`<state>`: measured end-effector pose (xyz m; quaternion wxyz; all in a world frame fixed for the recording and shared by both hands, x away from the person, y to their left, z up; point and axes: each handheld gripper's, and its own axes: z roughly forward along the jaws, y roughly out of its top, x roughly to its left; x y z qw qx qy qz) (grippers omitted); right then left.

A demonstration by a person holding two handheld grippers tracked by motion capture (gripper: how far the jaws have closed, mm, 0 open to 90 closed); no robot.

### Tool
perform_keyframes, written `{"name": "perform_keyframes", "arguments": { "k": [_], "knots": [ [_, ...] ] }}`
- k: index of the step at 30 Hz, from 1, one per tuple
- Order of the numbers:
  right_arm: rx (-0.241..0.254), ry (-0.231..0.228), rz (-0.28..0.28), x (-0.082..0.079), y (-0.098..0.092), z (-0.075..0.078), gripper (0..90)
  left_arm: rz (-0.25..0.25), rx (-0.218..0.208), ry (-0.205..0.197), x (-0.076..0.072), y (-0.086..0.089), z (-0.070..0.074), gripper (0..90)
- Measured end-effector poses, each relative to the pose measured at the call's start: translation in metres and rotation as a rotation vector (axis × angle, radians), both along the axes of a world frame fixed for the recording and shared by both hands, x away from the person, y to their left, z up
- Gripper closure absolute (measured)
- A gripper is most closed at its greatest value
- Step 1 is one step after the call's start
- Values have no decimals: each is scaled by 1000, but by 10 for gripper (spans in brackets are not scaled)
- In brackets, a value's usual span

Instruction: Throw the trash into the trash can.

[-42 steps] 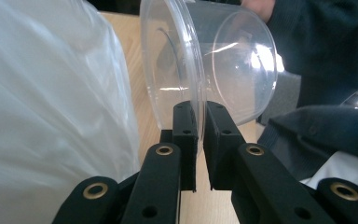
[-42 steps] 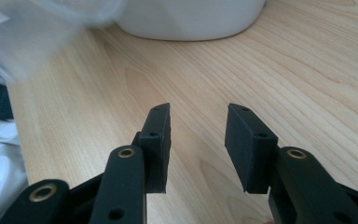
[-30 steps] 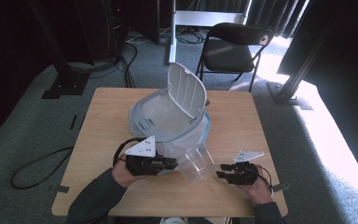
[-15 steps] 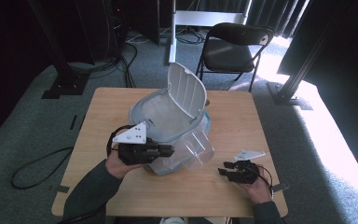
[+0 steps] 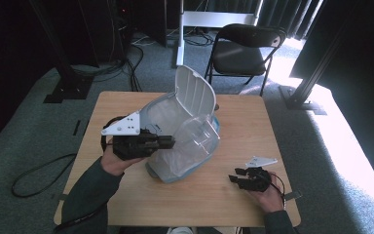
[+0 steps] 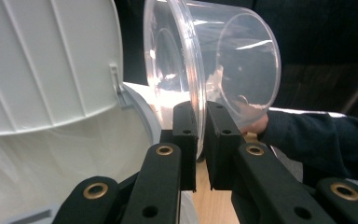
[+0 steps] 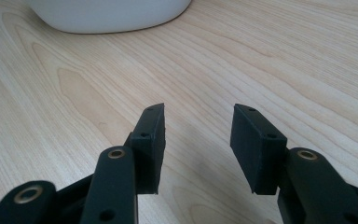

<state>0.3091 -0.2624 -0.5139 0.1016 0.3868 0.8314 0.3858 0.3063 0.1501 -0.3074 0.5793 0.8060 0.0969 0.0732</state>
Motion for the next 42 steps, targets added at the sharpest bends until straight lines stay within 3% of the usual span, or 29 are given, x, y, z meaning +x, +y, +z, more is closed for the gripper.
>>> {"name": "perform_keyframes", "arguments": {
  "k": [12,24,42],
  "knots": [
    [0,5,-2,0,0,-1,544,66,-40,-5,13,17,17,839],
    [-2,8,3,0,0,-2,544,132,-53,13,29,29,15,839],
    [-3,9,6,-1,1,-2,544,159,-75,36,45,35,13,838]
  ]
}}
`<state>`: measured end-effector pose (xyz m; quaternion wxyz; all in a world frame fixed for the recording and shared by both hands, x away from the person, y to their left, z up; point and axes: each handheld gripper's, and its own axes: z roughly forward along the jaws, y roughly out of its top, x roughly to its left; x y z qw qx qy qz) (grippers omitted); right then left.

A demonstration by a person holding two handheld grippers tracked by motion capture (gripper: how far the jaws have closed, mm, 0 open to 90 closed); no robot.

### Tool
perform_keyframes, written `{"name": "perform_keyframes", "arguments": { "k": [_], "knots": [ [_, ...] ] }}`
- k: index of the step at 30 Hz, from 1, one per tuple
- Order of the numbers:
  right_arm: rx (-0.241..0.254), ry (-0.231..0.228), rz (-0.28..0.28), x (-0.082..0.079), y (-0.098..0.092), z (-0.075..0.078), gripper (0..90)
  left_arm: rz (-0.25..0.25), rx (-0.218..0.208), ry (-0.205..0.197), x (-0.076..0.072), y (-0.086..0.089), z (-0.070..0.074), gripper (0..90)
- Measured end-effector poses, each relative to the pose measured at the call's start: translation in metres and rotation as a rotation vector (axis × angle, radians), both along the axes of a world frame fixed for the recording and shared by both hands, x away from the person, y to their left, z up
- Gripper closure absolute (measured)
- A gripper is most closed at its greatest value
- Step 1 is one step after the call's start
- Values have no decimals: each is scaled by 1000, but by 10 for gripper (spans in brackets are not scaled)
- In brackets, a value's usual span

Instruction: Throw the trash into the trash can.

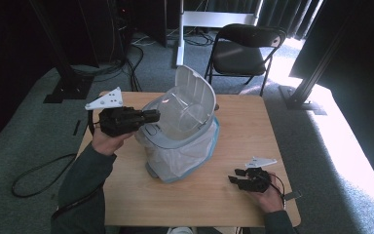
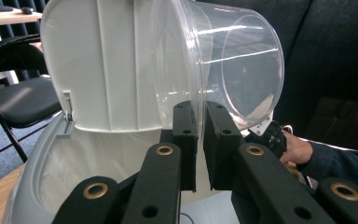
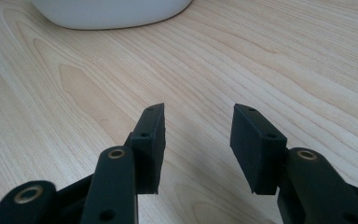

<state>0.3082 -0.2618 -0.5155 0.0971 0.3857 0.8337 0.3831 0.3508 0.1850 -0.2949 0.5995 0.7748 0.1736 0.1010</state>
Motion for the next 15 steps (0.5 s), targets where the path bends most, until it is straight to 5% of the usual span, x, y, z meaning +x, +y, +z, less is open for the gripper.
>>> {"name": "perform_keyframes", "arguments": {
  "k": [8,10,15],
  "knots": [
    [-3,0,5,0,1,0,544,-4,-8,24,9,-2,-5,823],
    [-3,0,5,-1,1,0,544,14,-1,39,13,-2,-9,704],
    [0,-3,4,-1,-1,0,544,45,-19,41,14,2,-13,628]
  ]
}}
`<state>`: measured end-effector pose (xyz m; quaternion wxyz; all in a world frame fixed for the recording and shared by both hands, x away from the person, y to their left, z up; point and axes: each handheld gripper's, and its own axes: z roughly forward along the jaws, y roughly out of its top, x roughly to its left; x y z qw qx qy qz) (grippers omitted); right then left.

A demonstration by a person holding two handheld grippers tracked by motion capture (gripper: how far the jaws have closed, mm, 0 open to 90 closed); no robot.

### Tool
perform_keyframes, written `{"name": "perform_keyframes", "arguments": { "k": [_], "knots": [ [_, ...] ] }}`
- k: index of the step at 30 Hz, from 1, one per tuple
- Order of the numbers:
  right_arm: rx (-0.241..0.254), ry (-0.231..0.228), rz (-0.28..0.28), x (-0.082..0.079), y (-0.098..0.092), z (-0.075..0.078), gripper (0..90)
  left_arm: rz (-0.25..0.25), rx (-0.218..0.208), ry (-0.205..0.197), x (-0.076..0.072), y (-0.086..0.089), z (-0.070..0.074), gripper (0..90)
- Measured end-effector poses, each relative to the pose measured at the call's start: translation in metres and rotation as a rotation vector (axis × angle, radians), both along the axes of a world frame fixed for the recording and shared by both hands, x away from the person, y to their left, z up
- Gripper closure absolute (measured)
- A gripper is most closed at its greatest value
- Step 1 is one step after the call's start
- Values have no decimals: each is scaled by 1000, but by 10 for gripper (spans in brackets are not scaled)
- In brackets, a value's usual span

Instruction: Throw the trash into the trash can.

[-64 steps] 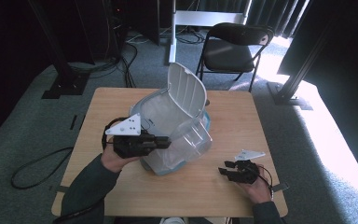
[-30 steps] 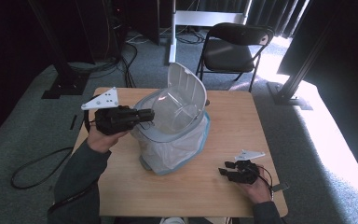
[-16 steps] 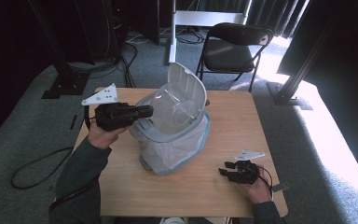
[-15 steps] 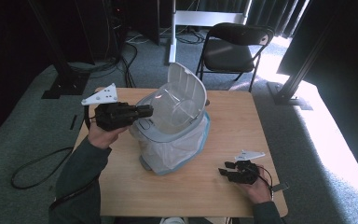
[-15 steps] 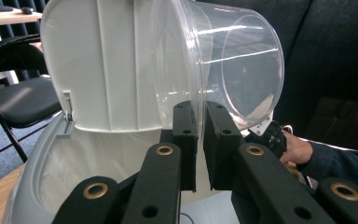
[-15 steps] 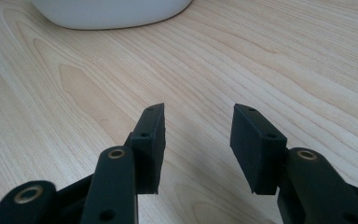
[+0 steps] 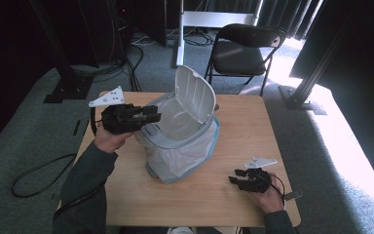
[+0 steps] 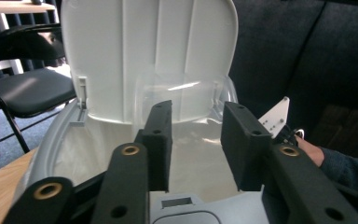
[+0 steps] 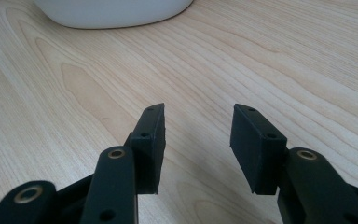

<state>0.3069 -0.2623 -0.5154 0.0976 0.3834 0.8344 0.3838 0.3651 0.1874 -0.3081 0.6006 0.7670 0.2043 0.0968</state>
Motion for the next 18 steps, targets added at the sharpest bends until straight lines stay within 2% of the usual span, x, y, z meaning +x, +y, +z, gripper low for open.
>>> {"name": "perform_keyframes", "arguments": {
  "k": [4,11,18],
  "knots": [
    [-1,4,1,0,0,-1,544,14,6,-3,0,1,0,617],
    [0,1,-1,0,0,0,544,17,-16,-13,0,1,3,609],
    [-2,0,-7,1,-1,-1,541,30,-15,-20,1,4,5,586]
  ]
}}
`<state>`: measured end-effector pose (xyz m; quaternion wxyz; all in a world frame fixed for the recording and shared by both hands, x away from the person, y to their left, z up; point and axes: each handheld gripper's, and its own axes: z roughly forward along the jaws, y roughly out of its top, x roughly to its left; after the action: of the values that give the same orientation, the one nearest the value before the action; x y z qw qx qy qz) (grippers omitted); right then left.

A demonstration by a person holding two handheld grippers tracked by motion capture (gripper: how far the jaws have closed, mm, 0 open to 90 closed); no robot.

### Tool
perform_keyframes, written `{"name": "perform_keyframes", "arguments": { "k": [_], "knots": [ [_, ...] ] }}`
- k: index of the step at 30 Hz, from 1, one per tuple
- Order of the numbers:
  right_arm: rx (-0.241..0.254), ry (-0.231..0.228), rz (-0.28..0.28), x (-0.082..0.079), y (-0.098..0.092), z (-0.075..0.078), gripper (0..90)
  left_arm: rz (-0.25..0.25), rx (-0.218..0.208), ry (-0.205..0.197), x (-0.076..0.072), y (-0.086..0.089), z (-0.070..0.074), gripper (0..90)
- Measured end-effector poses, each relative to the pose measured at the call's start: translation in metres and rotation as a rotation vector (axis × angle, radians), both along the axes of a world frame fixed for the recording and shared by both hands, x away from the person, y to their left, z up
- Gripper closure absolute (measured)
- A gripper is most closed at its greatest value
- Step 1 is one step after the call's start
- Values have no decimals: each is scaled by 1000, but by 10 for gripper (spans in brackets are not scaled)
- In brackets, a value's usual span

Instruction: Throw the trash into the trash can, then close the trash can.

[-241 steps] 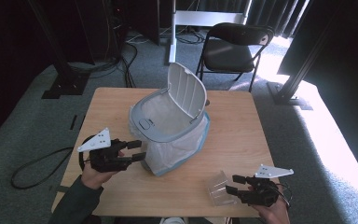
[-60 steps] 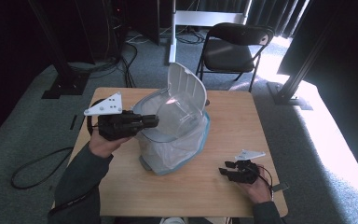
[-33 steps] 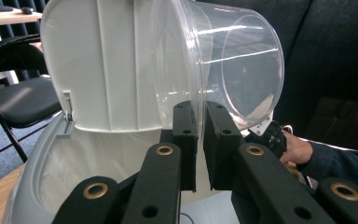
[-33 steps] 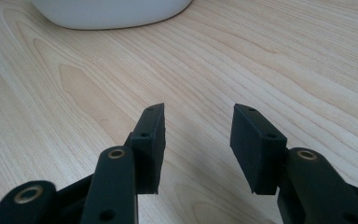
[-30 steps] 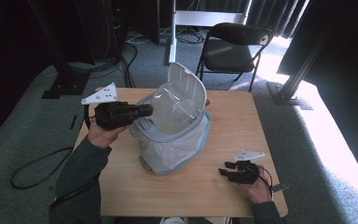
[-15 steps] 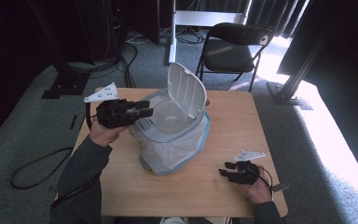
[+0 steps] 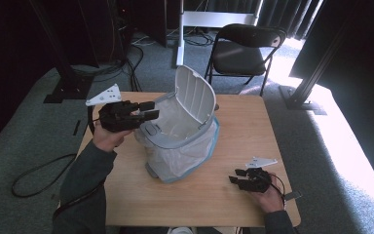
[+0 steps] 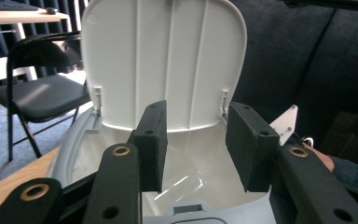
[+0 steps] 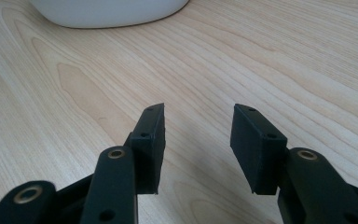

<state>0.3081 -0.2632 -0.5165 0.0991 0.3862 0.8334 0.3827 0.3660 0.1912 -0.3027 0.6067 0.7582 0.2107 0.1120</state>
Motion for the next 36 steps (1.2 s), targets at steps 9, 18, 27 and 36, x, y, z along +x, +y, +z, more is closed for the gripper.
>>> {"name": "perform_keyframes", "arguments": {
  "k": [9,18,27,36],
  "knots": [
    [-14,-4,-16,2,1,-3,521,26,-6,14,8,7,-2,570],
    [-12,-8,-29,2,-1,-3,521,37,9,3,18,9,-2,568],
    [-21,0,-23,3,0,-5,520,48,13,-13,31,10,3,560],
    [-24,0,-24,3,0,-6,518,32,19,-24,49,-1,20,542]
  ]
}}
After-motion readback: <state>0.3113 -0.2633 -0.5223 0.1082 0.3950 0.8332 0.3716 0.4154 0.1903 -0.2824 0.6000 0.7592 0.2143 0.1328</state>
